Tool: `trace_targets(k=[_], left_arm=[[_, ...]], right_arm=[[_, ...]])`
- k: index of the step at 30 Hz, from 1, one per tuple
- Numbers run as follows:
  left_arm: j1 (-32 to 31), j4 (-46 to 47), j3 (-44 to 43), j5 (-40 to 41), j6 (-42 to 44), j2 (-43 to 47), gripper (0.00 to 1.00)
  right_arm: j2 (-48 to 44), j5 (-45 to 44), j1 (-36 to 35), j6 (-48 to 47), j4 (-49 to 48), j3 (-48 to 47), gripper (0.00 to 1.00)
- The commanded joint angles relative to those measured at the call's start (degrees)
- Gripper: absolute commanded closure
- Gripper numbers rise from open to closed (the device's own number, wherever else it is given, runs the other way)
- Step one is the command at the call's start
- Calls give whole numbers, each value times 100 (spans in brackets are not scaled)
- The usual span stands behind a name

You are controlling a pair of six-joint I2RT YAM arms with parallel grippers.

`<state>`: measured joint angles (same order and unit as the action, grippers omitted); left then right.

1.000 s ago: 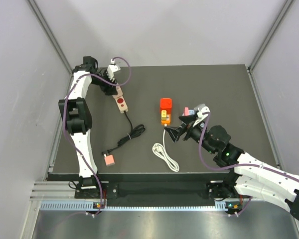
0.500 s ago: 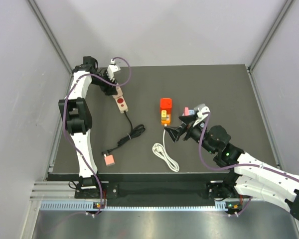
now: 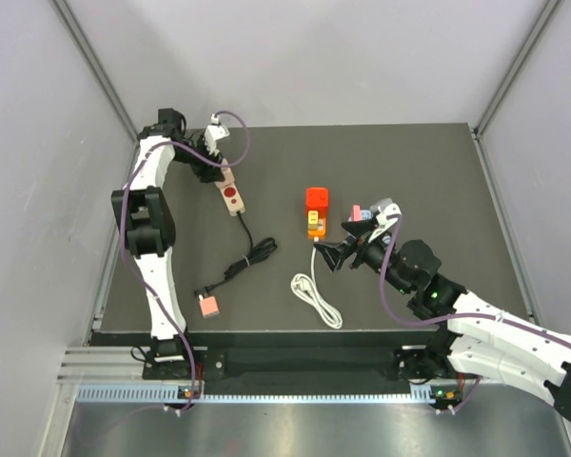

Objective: Insert the plug
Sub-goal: Insert the plug into the socket.

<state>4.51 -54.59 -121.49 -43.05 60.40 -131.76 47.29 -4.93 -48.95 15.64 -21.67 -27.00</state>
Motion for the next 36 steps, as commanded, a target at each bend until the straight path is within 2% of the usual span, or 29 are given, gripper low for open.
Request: trace_targets(k=[1,8,12,19,24,36], left_arm=[[50,493,125,-178,375,89,100],[50,493,336,-72,639,195,100],[59,607,319,-204,394,344,100],[172,441,-374,-634,-196,388,100],[190,581,-349,-872,-362,450,100],[208,89,-191,-723,-64,195,100]], right_arm=[[-79,-61,61,-17,-241,-94,0],[-106,-105,61,-35,-206,-103,0],[-71,-34,70,27,-285,-86,0],[-62,-34,61,18,-267,-86,0],[-71,-43,52,18,-302,-60,0],[-88,-43,61,9,-303,-42,0]])
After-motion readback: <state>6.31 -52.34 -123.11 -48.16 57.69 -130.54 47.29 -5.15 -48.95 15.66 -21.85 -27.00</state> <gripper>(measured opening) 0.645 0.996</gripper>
